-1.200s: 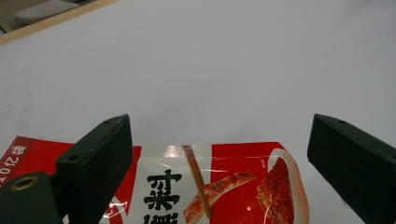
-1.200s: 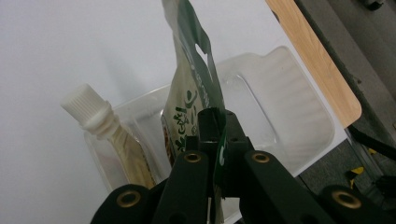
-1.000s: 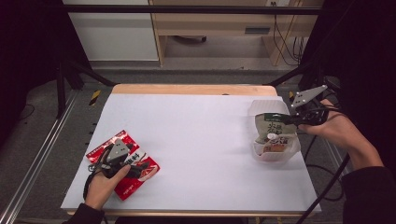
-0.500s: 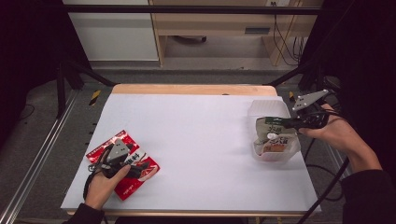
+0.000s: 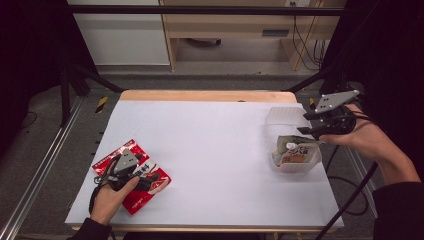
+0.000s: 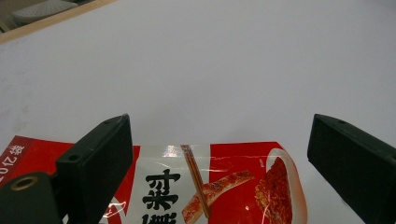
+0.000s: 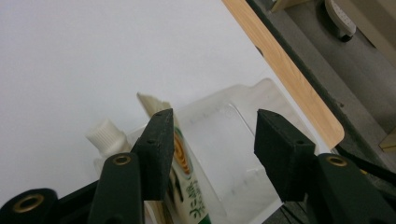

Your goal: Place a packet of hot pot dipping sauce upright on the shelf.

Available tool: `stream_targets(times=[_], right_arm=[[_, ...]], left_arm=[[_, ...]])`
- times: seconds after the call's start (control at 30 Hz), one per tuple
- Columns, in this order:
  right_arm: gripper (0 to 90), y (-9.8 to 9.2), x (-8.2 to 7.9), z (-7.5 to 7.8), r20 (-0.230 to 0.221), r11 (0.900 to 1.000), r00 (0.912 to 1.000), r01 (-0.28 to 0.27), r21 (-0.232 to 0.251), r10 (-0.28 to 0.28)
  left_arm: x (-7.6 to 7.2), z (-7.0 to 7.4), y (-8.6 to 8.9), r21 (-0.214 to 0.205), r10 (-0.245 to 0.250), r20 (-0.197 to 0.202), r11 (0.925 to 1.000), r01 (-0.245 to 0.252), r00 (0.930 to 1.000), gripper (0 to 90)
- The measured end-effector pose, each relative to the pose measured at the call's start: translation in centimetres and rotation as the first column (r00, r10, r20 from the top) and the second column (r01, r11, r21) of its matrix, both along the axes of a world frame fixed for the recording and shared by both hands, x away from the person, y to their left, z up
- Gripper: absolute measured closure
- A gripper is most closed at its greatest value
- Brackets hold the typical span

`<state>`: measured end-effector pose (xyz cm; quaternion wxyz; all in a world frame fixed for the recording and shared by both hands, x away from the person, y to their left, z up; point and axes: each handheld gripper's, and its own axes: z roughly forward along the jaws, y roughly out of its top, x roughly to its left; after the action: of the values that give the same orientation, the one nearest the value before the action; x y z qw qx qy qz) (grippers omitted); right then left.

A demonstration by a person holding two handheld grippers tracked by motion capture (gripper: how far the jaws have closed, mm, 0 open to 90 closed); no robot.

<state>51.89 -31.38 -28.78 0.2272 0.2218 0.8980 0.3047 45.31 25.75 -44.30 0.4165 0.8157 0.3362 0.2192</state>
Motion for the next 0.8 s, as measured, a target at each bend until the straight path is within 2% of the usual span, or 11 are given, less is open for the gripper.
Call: stream_targets(times=[0.13, 0.23, 0.33, 0.43, 0.5, 0.6, 0.8], right_arm=[[43.1, 0.7, 0.0, 0.3, 0.002, 0.9999, 1.0000, -0.003, -0.011, 0.003], [37.5, 1.6, -0.2, 0.4, 0.003, 0.9997, 0.9999, -0.011, -0.020, 0.011], [31.6, 2.9, -0.5, 0.5, 0.012, 0.9998, 0.9999, 0.004, -0.021, -0.003], [24.4, 4.6, -1.2, 0.7, 0.042, 0.9991, 0.9985, 0.035, -0.026, -0.034], [22.6, 6.1, -1.9, 0.8, 0.063, 0.9981, 0.9962, 0.061, 0.008, -0.061], [20.4, 7.9, -2.7, 0.8, 0.087, 0.9969, 0.9931, 0.077, 0.016, -0.078], [16.6, 11.3, -4.2, 0.0, 0.100, 0.9949, 0.9901, 0.096, 0.031, -0.098]], left_arm=[[0.0, 0.0, 0.1, -0.001, 0.001, 0.001, 1.0000, -0.001, 1.0000, 6.6], [0.0, 0.0, 0.1, -0.003, 0.001, 0.000, 1.0000, -0.001, 1.0000, 6.6], [0.0, 0.0, 0.1, -0.002, 0.001, 0.000, 1.0000, -0.001, 1.0000, 6.6], [0.0, 0.1, 0.1, -0.002, 0.000, 0.001, 1.0000, 0.000, 1.0000, 6.6], [0.0, 0.1, 0.1, -0.001, 0.000, 0.001, 1.0000, 0.000, 1.0000, 6.6], [0.0, 0.1, 0.1, -0.001, 0.000, 0.001, 1.0000, 0.000, 1.0000, 6.6], [0.0, 0.2, 0.3, -0.004, 0.004, 0.005, 1.0000, -0.004, 1.0000, 6.6]])
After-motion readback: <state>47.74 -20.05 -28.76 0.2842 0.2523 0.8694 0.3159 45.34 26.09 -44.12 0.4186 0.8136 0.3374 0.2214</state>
